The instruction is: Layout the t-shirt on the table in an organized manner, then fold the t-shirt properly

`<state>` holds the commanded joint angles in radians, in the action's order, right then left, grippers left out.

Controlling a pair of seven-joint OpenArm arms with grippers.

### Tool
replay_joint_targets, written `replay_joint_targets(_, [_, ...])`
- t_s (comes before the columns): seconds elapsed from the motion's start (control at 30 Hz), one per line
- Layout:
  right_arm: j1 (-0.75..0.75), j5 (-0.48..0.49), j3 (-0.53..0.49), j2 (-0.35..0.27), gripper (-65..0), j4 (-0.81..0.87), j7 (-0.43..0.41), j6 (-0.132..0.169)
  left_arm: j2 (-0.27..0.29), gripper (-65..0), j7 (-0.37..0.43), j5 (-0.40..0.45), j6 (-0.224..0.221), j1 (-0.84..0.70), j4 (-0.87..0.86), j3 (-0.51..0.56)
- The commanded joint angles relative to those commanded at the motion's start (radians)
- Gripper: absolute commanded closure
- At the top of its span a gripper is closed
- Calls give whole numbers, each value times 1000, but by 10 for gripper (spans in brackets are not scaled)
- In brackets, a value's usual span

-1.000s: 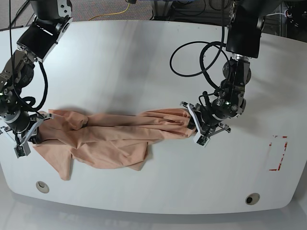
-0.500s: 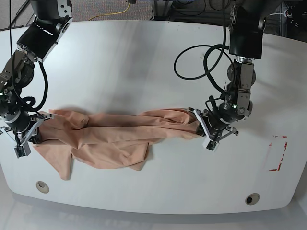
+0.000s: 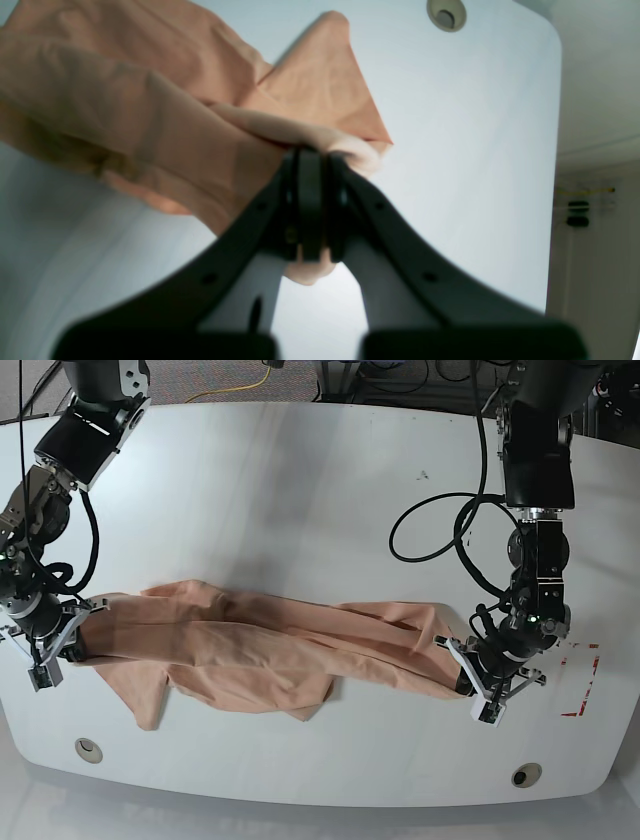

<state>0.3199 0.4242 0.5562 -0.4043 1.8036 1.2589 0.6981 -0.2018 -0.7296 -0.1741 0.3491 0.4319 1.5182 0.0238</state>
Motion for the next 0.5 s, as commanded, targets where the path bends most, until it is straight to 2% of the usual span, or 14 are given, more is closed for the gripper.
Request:
replay_joint_targets(0.17, [5,0,-2,-3,-2,0,0,0,-37,0,0,2,-2,51,74,0])
replay_joint_targets(0.4, [80,-8,-6,-8,-2,-15,0,0,-40,0,-8,3,-3,147,140,3])
replay_joint_targets(0.5, [149,-2,-14,-31,-2,-63,0,0,-37,0,-28,34,-3,167,186,3])
